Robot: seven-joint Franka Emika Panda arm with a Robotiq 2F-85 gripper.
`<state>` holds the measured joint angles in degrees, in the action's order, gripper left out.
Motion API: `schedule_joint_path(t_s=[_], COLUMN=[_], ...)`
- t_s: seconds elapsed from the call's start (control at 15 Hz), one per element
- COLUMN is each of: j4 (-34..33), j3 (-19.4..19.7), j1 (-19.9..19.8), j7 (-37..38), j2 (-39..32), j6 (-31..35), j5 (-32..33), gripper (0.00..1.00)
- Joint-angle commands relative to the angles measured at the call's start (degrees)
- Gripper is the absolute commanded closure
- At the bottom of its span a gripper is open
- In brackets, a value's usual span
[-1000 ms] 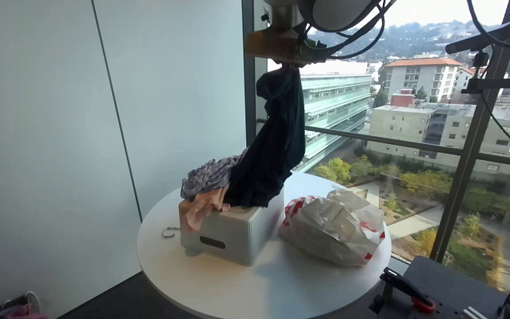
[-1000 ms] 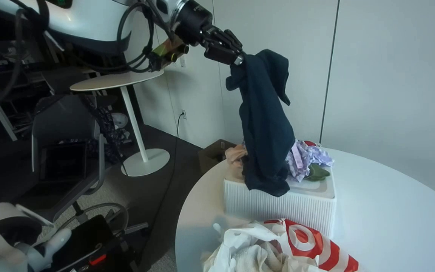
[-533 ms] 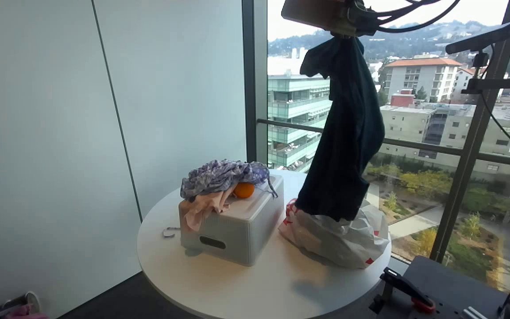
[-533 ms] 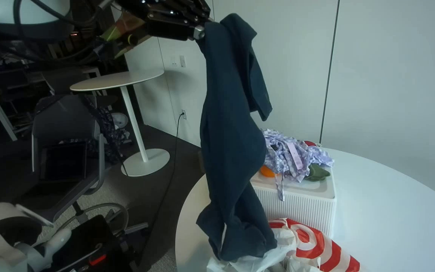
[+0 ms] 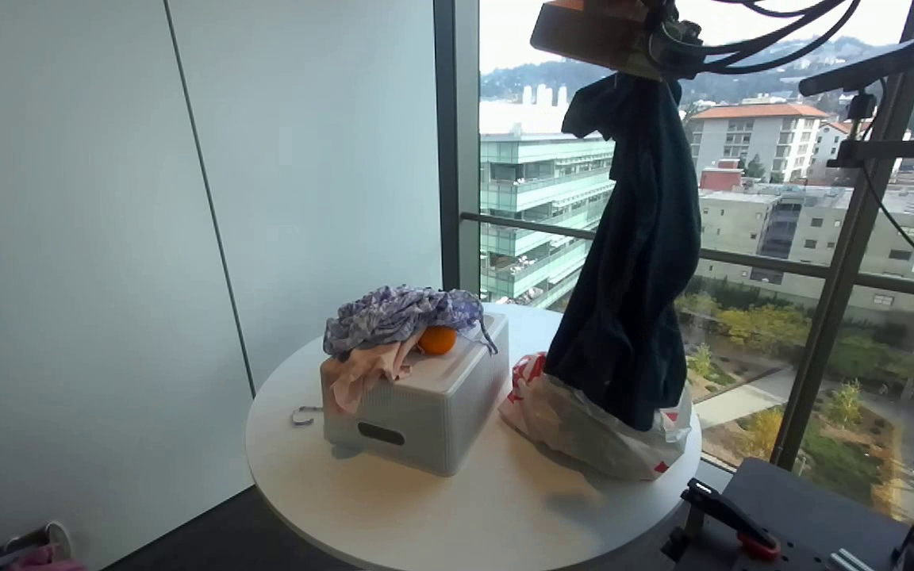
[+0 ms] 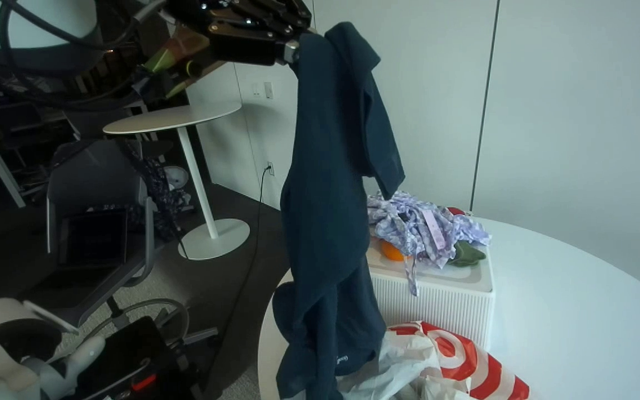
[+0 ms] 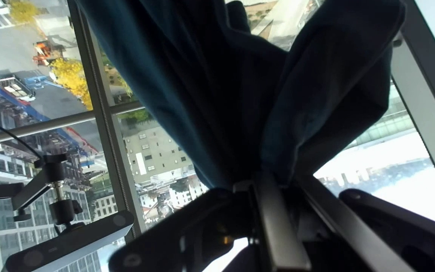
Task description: Put some of the items on the white basket inside the plastic bag
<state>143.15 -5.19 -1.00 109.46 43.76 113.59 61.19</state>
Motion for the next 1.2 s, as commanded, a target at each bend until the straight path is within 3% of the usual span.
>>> schedule_joint_path(t_s=[0.0,0.47,0.73,1.13], j4=[0.67,1.98,1.19,-4.67], j3=[0.59,5.34,9.42,8.14], j1=[-2.71,-3.38,-2.69,-1.94], j7=[3.69,5.68,5.28,4.93], j2=[2.53,2.79,-4.39,-17.26], j6=[-2.48,-4.14,2.19,11.13], j5=[4.17,6.73,9.02,14.38], gripper=[0.94,0.94,0.94,0.94])
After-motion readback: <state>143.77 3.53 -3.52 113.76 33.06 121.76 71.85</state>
